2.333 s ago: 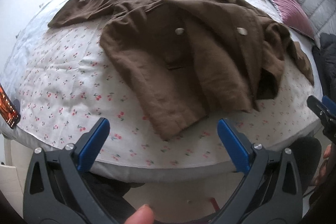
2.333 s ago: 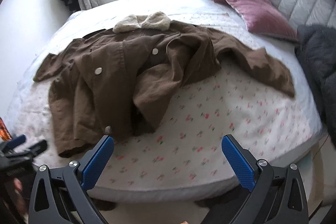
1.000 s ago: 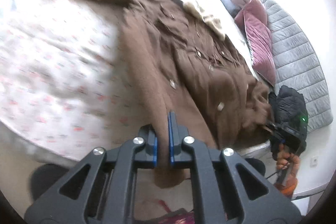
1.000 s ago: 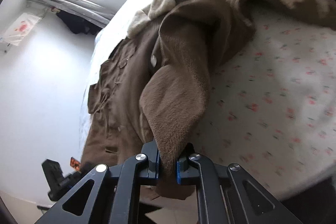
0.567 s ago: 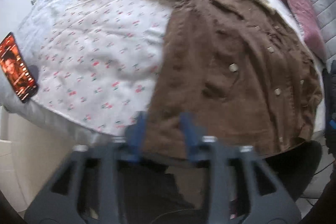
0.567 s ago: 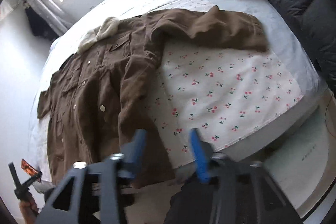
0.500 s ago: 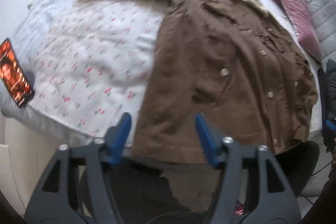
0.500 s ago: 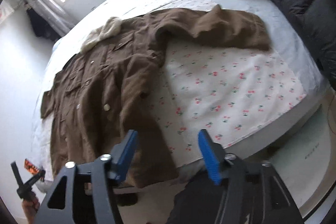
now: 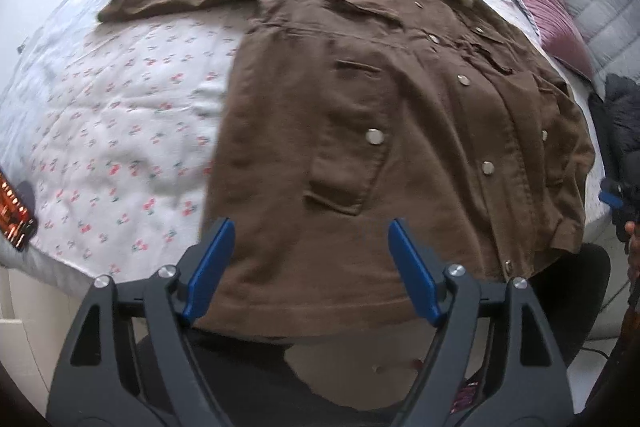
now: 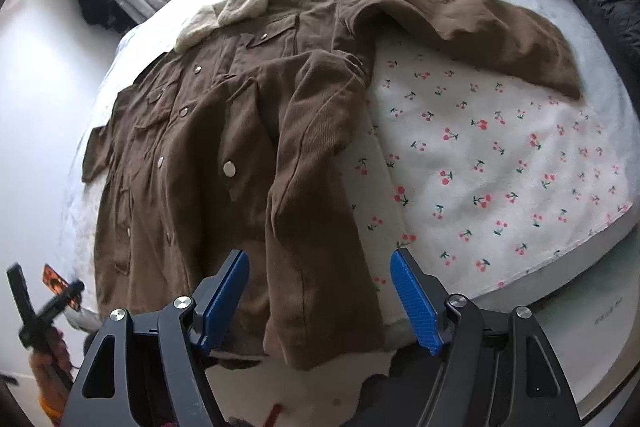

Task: Fold large clothes
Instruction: 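Grasp the jacket hem with both grippers and shake it flat, then grasp the fur collar with both grippers and lift it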

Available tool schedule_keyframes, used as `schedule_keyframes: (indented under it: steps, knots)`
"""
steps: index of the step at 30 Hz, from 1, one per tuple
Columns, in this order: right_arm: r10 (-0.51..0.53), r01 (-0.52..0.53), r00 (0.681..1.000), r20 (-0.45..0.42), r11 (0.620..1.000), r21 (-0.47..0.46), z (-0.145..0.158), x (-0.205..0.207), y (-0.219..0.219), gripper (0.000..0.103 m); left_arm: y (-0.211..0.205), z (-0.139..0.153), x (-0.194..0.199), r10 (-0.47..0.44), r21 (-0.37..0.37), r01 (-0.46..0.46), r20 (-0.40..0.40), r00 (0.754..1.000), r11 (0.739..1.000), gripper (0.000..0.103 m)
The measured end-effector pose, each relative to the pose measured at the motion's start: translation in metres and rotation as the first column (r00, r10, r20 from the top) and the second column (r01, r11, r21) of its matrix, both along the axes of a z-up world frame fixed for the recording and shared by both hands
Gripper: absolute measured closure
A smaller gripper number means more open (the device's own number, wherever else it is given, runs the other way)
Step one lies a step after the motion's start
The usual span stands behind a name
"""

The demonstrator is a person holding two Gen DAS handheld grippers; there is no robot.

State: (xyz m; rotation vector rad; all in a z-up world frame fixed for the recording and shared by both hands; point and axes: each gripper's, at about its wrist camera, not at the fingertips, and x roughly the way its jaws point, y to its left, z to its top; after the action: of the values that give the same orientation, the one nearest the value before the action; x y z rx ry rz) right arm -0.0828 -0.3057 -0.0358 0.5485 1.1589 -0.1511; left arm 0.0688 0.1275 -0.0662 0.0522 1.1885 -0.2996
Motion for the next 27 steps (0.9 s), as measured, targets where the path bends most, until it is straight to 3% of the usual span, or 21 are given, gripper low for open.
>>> schedule_keyframes:
  steps: [8,12,15,21,27]
  knots:
    - [0.037,-0.026,0.995,0.096,0.993,-0.113,0.047,0.046,-0.024,0.028,-0.030,0.013,0.045,-0.068,0.040,0.068,0.011,0.998,0.997,0.022]
    - [0.087,-0.064,0.988,0.125,0.983,-0.174,0.061,0.087,-0.039,0.027,-0.045,0.018,0.087,-0.122,0.064,0.120,0.019,0.992,0.991,0.020]
    - [0.142,-0.113,0.983,0.119,0.969,-0.221,0.064,0.126,-0.047,0.026,-0.064,0.023,0.131,-0.191,0.125,0.183,0.051,0.980,0.975,0.020]
    - [0.272,-0.235,0.959,0.083,0.924,-0.303,0.051,0.228,-0.058,0.026,-0.105,0.024,0.239,-0.338,0.211,0.311,0.108,0.935,0.927,0.020]
    - [0.346,-0.329,0.938,-0.001,0.891,-0.313,0.007,0.335,-0.060,0.026,-0.133,0.001,0.361,-0.359,0.269,0.321,0.109,0.927,0.908,0.020]
